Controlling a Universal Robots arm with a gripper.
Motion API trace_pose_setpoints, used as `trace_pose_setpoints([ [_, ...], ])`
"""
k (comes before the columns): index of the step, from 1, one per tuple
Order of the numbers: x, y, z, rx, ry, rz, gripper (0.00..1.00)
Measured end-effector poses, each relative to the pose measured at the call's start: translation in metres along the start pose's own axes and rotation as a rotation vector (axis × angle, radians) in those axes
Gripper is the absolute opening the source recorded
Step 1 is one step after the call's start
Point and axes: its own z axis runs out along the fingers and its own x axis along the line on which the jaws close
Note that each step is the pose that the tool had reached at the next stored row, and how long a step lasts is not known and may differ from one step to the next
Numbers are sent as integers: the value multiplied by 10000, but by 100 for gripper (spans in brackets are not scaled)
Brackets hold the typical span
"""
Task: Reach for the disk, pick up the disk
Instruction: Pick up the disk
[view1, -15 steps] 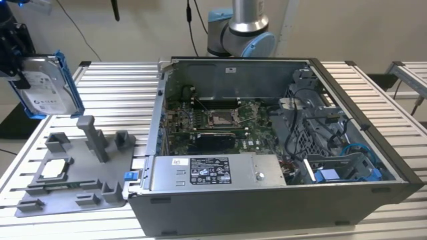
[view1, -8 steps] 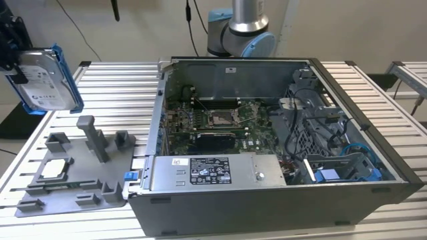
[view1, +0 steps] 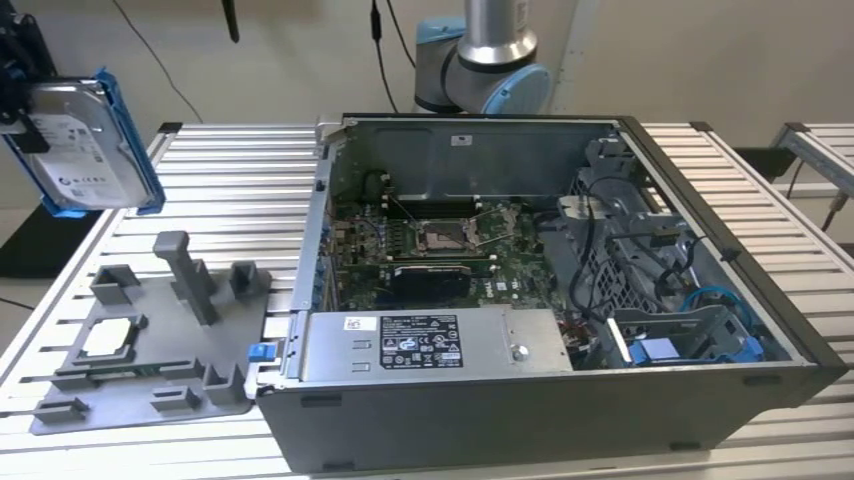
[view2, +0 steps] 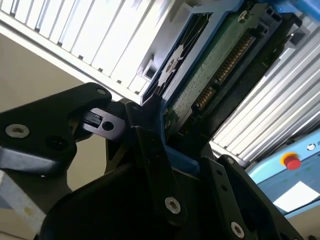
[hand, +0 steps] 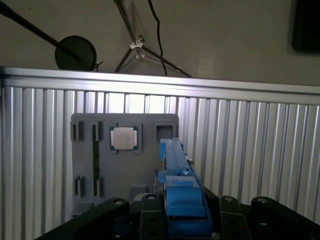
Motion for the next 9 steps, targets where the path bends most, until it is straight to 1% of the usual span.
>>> trace_pose_setpoints([
  [9,-13,-4,-381,4,-2,57,0],
])
